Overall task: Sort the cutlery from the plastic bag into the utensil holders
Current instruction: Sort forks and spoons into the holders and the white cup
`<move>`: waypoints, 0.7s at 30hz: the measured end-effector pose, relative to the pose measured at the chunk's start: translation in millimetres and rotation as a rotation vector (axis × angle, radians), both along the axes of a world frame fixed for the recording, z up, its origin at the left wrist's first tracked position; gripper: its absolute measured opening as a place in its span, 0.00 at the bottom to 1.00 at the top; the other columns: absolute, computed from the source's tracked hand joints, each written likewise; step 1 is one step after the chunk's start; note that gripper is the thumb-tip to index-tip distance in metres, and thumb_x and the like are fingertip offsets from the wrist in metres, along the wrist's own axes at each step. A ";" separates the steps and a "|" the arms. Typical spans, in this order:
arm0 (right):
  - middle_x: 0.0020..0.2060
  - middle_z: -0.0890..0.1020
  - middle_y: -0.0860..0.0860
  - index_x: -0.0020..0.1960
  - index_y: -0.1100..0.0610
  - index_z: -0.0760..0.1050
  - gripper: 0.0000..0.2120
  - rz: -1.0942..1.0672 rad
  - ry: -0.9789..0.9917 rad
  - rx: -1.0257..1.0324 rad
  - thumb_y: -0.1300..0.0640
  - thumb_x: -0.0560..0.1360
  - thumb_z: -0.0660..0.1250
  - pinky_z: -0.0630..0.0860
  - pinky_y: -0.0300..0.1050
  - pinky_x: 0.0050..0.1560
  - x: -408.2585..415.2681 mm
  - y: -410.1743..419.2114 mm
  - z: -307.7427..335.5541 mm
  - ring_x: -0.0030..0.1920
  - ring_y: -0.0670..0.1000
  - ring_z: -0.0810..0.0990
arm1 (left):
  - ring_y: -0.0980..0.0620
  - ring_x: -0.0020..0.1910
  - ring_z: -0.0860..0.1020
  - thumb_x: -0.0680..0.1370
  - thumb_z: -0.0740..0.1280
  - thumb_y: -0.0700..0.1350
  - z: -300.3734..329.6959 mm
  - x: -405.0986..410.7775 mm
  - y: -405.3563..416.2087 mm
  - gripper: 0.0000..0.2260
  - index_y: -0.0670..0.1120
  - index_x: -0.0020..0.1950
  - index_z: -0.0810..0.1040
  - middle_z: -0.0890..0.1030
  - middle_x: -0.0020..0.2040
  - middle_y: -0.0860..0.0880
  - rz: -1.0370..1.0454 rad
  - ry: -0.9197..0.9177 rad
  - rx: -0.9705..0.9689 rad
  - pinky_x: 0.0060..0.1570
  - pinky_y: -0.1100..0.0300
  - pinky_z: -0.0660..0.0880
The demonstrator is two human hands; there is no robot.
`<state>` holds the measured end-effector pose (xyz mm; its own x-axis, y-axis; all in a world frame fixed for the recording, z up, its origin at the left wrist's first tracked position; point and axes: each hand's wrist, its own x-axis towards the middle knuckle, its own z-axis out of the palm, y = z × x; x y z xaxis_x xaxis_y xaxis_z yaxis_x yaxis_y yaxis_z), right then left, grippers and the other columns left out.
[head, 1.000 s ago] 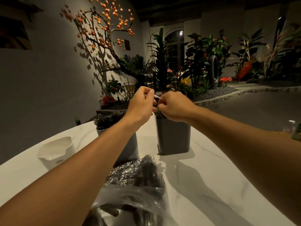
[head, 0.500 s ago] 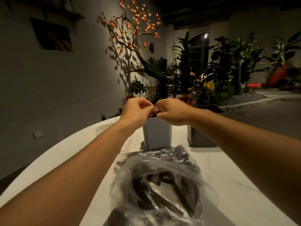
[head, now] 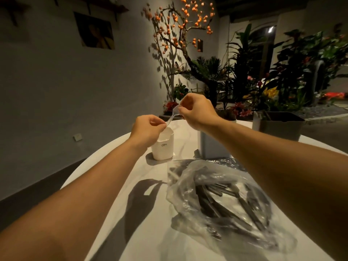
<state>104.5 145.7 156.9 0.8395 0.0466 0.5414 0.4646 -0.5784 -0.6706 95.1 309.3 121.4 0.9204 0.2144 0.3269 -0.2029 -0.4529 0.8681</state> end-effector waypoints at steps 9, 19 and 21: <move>0.46 0.82 0.51 0.52 0.53 0.77 0.05 -0.131 -0.105 -0.079 0.56 0.77 0.71 0.81 0.51 0.51 41.7 34.0 -18.7 0.48 0.51 0.80 | 0.46 0.51 0.82 0.79 0.55 0.26 -12.6 22.8 11.6 0.20 0.43 0.58 0.81 0.83 0.49 0.44 -0.031 0.035 -0.055 0.57 0.52 0.81; 0.46 0.84 0.51 0.49 0.54 0.81 0.03 -0.097 -0.066 -0.173 0.58 0.76 0.73 0.82 0.48 0.51 86.3 53.5 -50.7 0.47 0.50 0.82 | 0.48 0.51 0.81 0.80 0.57 0.28 -31.6 61.4 22.8 0.18 0.42 0.62 0.79 0.81 0.50 0.45 0.008 0.042 -0.009 0.57 0.53 0.80; 0.47 0.84 0.51 0.49 0.54 0.83 0.03 -0.077 -0.025 -0.211 0.60 0.76 0.73 0.82 0.47 0.52 92.6 57.3 -58.3 0.49 0.51 0.82 | 0.49 0.51 0.80 0.80 0.57 0.28 -36.3 65.1 24.5 0.18 0.42 0.62 0.79 0.81 0.51 0.45 0.027 0.032 0.010 0.56 0.56 0.80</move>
<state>197.1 203.0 98.6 0.8314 0.0969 0.5471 0.4284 -0.7389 -0.5201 160.1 333.8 85.1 0.9244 0.2358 0.2998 -0.1631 -0.4662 0.8695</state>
